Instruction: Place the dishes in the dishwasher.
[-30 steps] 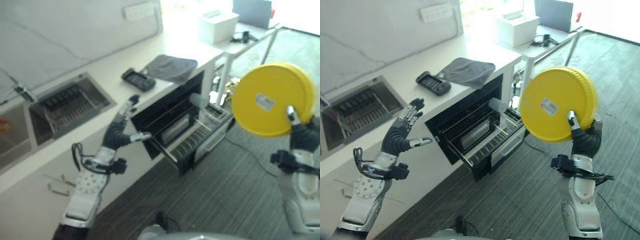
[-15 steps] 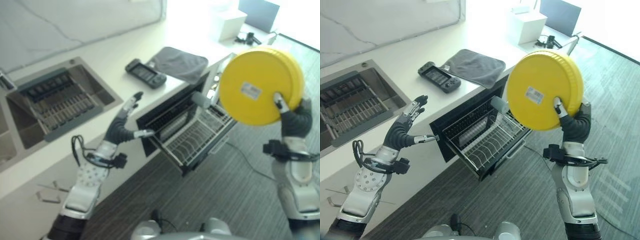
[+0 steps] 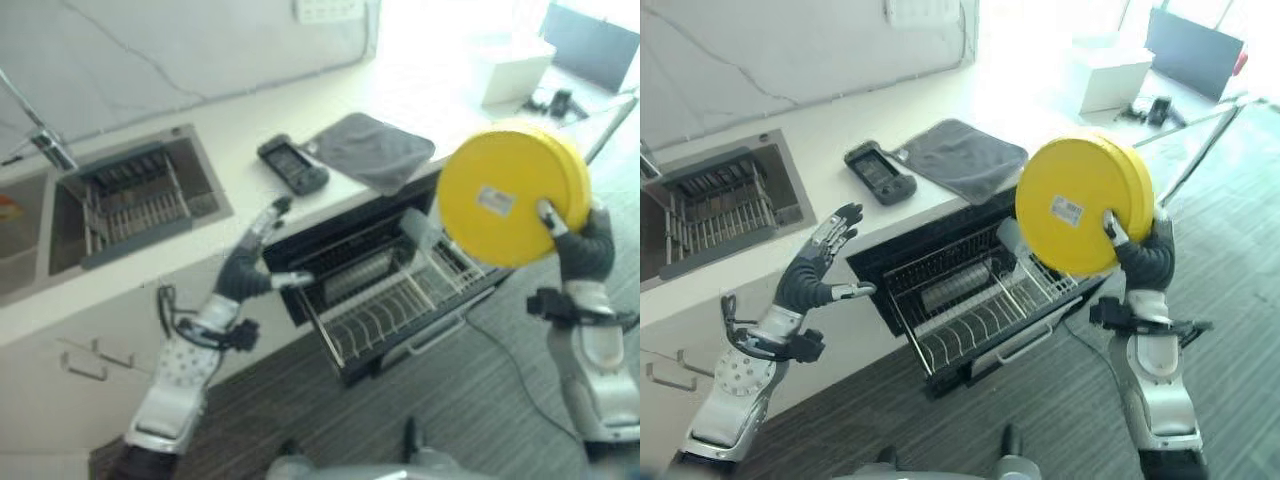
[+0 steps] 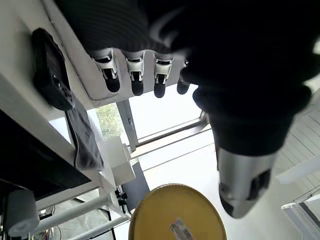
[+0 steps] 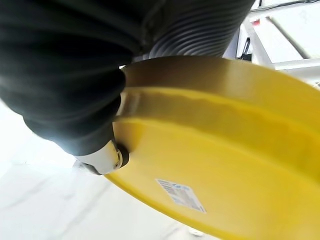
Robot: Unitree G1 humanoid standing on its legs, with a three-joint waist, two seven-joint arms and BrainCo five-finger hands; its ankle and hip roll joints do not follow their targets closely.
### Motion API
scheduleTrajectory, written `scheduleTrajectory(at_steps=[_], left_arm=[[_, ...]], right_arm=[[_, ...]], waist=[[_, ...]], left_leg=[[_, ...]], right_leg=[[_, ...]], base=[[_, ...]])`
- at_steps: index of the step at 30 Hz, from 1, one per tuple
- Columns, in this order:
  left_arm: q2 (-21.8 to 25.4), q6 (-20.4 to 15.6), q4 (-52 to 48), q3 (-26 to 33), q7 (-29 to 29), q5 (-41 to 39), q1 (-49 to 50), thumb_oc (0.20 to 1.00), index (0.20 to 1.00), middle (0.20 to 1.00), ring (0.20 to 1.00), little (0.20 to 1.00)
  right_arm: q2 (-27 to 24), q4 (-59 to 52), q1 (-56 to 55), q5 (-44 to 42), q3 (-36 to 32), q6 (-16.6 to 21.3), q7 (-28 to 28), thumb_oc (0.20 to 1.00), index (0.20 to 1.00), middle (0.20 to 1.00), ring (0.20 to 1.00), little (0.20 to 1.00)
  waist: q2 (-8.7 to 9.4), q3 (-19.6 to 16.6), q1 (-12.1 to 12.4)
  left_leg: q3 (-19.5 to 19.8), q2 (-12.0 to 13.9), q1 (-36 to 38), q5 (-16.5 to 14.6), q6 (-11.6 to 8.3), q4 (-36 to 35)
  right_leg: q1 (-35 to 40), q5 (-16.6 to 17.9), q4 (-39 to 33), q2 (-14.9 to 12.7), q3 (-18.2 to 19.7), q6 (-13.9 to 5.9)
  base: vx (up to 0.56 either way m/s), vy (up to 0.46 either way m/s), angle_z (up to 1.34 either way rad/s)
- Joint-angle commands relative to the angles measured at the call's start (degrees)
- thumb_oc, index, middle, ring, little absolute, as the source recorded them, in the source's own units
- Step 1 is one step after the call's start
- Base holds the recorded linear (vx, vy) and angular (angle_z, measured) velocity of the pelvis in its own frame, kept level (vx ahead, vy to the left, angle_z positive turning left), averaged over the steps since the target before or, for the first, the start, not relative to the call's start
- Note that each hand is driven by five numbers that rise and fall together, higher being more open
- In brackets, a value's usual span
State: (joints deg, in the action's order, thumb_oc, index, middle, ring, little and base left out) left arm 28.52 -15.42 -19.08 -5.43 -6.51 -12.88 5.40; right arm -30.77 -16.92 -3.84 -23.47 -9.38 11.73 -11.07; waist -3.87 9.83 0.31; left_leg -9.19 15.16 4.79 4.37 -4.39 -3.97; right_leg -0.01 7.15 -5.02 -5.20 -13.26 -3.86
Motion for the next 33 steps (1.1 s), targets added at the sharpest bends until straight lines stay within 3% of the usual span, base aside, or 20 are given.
scheduleTrajectory(at_steps=[1, 3, 5, 8, 9, 11, 17, 21, 24, 33], left_arm=[[3.66, -3.91, -1.51, 2.26, -3.62, -8.63, -3.98, 1.0, 1.0, 1.0, 1.0, 1.0], [3.36, -3.04, -1.68, 2.09, -5.81, -10.56, -3.29, 1.0, 1.0, 1.0, 1.0, 1.0], [3.83, -1.29, -1.84, 1.59, -5.01, -11.29, -2.32, 1.0, 1.0, 1.0, 1.0, 1.0], [4.15, 0.26, -1.65, 1.18, -4.93, -12.04, -2.31, 1.0, 1.0, 1.0, 1.0, 1.0], [4.73, 1.69, -0.79, 0.79, -5.46, -14.29, -2.05, 1.0, 1.0, 1.0, 1.0, 1.0], [4.84, 2.97, 0.36, 0.74, -6.69, -16.29, -1.1, 1.0, 1.0, 1.0, 1.0, 1.0], [7.06, 2.21, 8.46, 0.17, -8.05, -20.03, 3.66, 1.0, 1.0, 1.0, 1.0, 1.0], [5.64, 1.96, 17.64, 0.15, -6.44, -22.95, 5.55, 1.0, 1.0, 1.0, 1.0, 1.0], [4.53, -1.93, 27.59, 0.48, -5.91, -20.74, 7.77, 1.0, 1.0, 1.0, 1.0, 1.0], [-0.99, -4.92, 48.77, 2.09, -2.39, -15.04, 8.79, 1.0, 1.0, 1.0, 1.0, 1.0]], right_arm=[[-0.97, -7.06, 0.17, 2.12, -4.21, 6.14, -2.24, 0.2, 0.2, 0.2, 0.2, 0.2], [-0.33, -8.08, -1.18, 2.45, -5.36, 6.4, -2.91, 0.2, 0.2, 0.2, 0.2, 0.2], [-0.87, -8.91, -0.2, 12.28, -4.06, 6.87, -5.39, 0.2, 0.2, 0.2, 0.2, 0.2], [-2.31, -8.56, 1.34, 24.91, -2.16, 6.86, -11.25, 0.2, 0.2, 0.2, 0.2, 0.2], [-4.64, -7.42, 2.69, 33.64, -1.02, 6.48, -14.41, 0.2, 0.2, 0.2, 0.2, 0.2], [-7.47, -5.5, 3.88, 40.5, 0.28, 6.16, -15.76, 0.2, 0.2, 0.2, 0.2, 0.2], [-20.84, 1.1, 3.3, 69.27, 4.35, 12.33, -25.58, 0.2, 0.2, 0.2, 0.2, 0.2], [-25.42, 5.3, 2.92, 74.39, 7.47, 14.98, -29.04, 0.2, 0.2, 0.2, 0.2, 0.2], [-28.45, 11.1, 3.87, 78.19, 11.45, 19.06, -32.96, 0.2, 0.2, 0.2, 0.2, 0.2], [-28.81, 19.76, 3.93, 83.81, 18.3, 24.82, -37.33, 0.2, 0.2, 0.2, 0.2, 0.2]], waist=[[4.05, -1.13, -4.14], [3.7, -1.3, -4.81], [2.78, -1.53, -4.52], [2.7, -1.71, -3.62], [2.85, -1.93, -2.66], [3.17, -2.07, -1.54], [4.96, -2.65, 1.77], [6.07, -2.9, 3.27], [6.97, -2.84, 4.82], [7.66, -3.14, 6.35]], left_leg=[[-6.96, 2.69, 0.9, -0.15, -4.71, -1.03], [-7.04, 2.9, 0.54, 0.32, -5.19, -1.03], [-4.06, 1.4, 0.89, -0.64, -4.76, -1.03], [-3.12, 0.79, 1.1, -1.16, -4.51, -1.03], [-2.64, 0.41, 1.34, -1.56, -4.47, -1.03], [-2.26, 0.05, 1.45, -1.94, -4.41, -1.03], [-1.51, -0.89, 1.12, -2.77, -3.96, -1.03], [-1.67, -1.38, 1.09, -2.91, -3.68, -1.03], [0.12, -1.78, 0.82, -3.18, -3.39, -1.03], [1.8, -2.08, 0.21, -3.03, -3.63, -1.03]], right_leg=[[3.29, -1.27, 0.02, -8.0, -4.21, -7.76], [3.57, -1.28, 0.02, -8.14, -5.42, -7.72], [4.38, -2.03, 0.03, -7.81, -3.93, -7.41], [4.94, -2.22, 0.2, -8.14, -4.18, -7.68], [5.32, -2.23, 0.34, -8.4, -4.61, -8.02], [5.67, -2.23, 0.42, -8.74, -5.37, -8.36], [5.92, -2.18, 1.26, -9.55, -8.24, -9.54], [6.34, -2.29, 1.57, -9.5, -9.8, -9.68], [6.73, -2.6, 1.54, -8.91, -9.76, -9.55], [7.99, -3.33, 0.63, -7.9, -9.5, -9.21]], base=[[-0.09, -0.05, 1.02], [-0.04, 0.032, 1.29], [0.03, 0.142, 0.47], [0.02, 0.067, 0.14], [0.03, 0.091, 0.17], [0.01, 0.085, 0.2], [-0.02, 0.05, 0.18], [0.0, 0.018, 0.23], [0.01, -0.034, 0.13], [0.01, -0.01, 0.07]])
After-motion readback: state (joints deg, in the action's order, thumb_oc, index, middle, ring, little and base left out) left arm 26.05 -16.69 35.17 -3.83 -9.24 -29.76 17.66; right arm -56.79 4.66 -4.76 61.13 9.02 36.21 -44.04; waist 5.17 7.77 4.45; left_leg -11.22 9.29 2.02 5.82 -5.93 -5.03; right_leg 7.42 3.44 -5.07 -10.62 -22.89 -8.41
